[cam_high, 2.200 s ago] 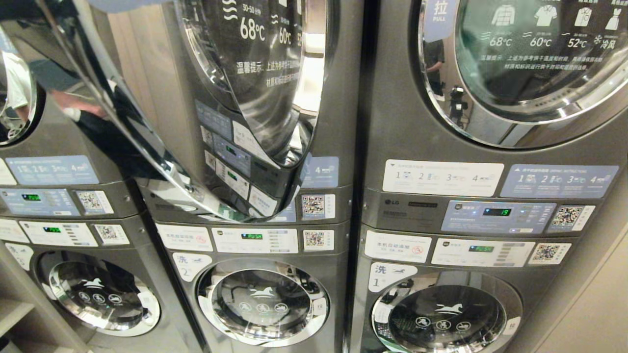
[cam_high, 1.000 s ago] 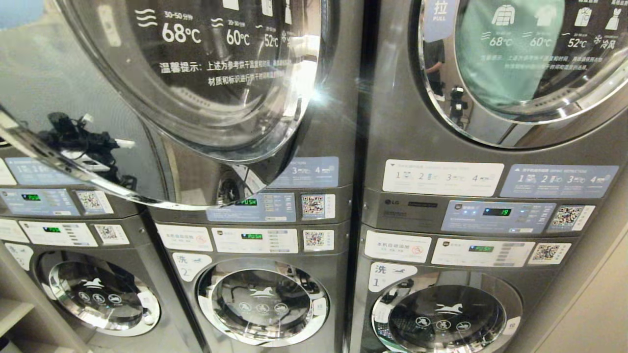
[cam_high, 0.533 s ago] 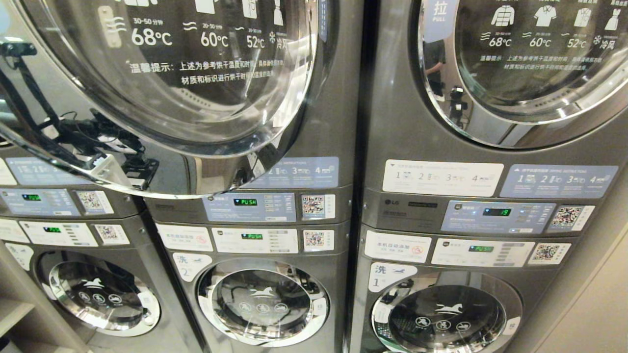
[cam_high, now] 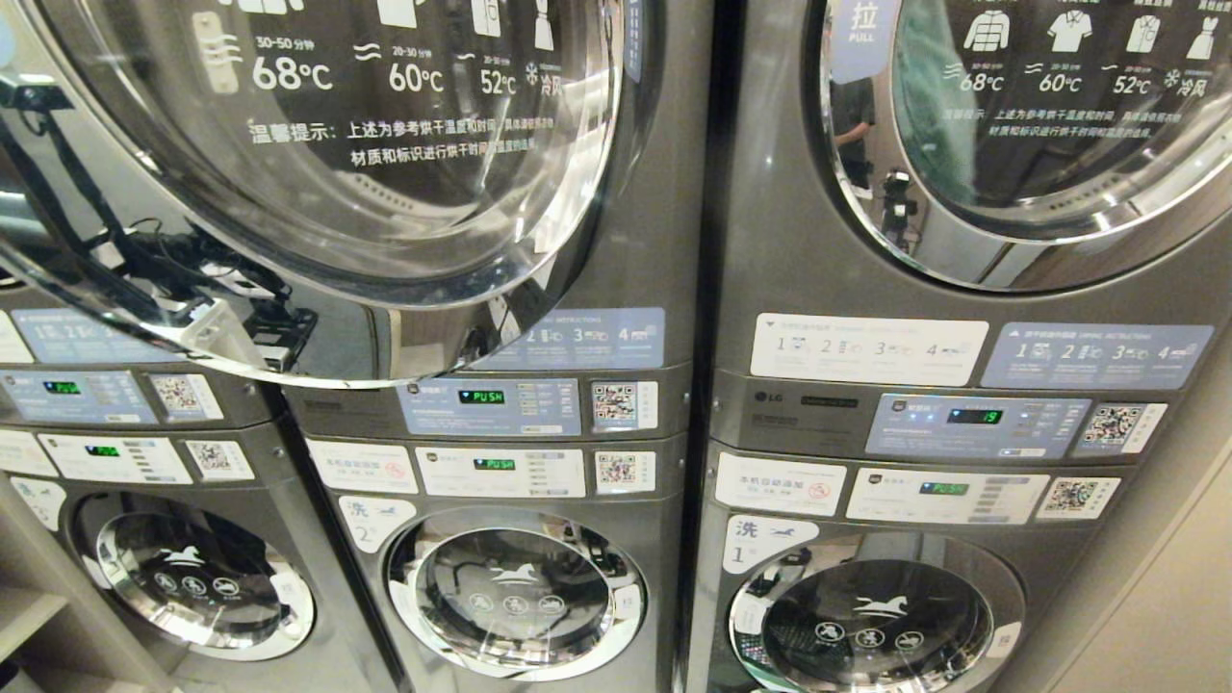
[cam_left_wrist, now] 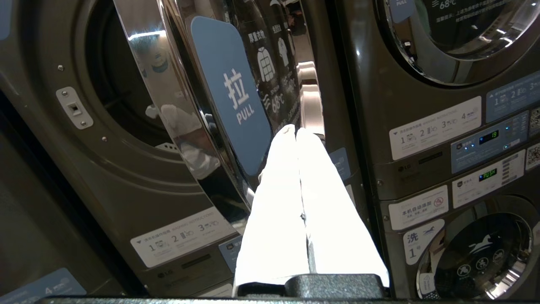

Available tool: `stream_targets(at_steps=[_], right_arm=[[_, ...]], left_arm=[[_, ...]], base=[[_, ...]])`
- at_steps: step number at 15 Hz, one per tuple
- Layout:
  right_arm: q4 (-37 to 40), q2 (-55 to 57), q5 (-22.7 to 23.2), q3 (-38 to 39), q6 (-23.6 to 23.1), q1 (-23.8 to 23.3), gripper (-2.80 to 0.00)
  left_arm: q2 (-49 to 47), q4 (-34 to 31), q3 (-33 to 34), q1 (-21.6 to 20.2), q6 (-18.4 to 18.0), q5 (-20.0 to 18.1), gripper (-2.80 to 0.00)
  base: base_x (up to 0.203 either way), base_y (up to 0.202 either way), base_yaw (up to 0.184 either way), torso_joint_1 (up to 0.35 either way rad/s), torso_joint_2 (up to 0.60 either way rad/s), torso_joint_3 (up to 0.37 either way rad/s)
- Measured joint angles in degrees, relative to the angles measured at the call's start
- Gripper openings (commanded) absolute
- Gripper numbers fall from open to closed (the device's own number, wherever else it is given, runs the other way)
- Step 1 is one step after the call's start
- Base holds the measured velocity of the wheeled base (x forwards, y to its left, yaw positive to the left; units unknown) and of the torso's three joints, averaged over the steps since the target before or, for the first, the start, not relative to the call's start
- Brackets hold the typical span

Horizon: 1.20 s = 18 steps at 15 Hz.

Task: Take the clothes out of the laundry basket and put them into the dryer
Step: Close the dryer

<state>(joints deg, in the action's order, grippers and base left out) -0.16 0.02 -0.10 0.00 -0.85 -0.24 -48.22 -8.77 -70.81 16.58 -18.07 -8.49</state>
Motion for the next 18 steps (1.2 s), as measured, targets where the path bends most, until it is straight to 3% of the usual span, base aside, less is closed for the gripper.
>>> stream_targets(at_steps=[7,10,13,18], right_arm=[[0.0,0.0,0.0,0.0,0.0,0.0,-2.8],[0.0,0.0,0.0,0.0,0.0,0.0,-2.8],[0.0,0.0,0.0,0.0,0.0,0.0,-2.8],[0.0,0.0,0.0,0.0,0.0,0.0,-2.8]], left_arm=[[-7.1,0.0,-3.0,-3.6,0.5,0.2,-2.8],[-10.1,0.0,-4.0,-6.5,2.3,0.3,-2.8],[-13.3,0.9,-4.3,-10.6,4.8,0.4,-2.8],[-20.8,9.9,-3.0,-19.9,11.8,0.3,-2.8]], base=[[0.0,0.0,0.0,0.0,0.0,0.0],[0.0,0.0,0.0,0.0,0.0,0.0],[0.0,0.0,0.0,0.0,0.0,0.0],[0.0,0.0,0.0,0.0,0.0,0.0]])
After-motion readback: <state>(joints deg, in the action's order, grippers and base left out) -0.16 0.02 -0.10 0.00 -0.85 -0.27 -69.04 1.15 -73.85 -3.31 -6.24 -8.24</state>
